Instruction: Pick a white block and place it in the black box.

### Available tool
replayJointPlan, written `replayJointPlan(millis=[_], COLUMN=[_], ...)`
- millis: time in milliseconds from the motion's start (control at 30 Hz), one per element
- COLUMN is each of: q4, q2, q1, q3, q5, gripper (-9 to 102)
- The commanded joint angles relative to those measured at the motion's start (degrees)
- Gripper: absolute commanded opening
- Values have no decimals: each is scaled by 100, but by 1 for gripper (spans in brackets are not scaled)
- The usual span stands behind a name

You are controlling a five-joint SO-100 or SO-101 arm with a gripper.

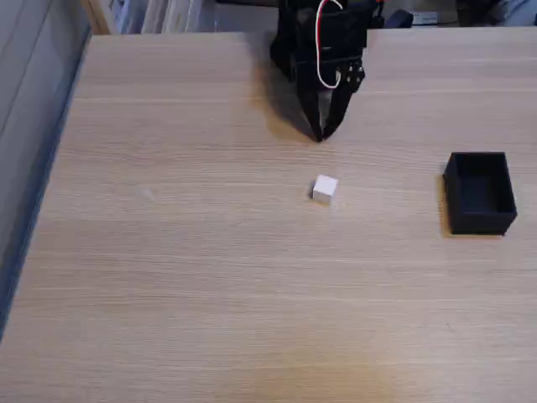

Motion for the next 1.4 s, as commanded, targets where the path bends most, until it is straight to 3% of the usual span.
replayJointPlan(millis=[0, 767, 1000, 1367], q4=[26, -105, -861, -2092], q2=[35, 0, -896, -2848], q1=[18, 149, 123, 229], q3=[88, 70, -360, -1178], q5=[-18, -448, -396, -123], gripper=[0, 1, 3, 15])
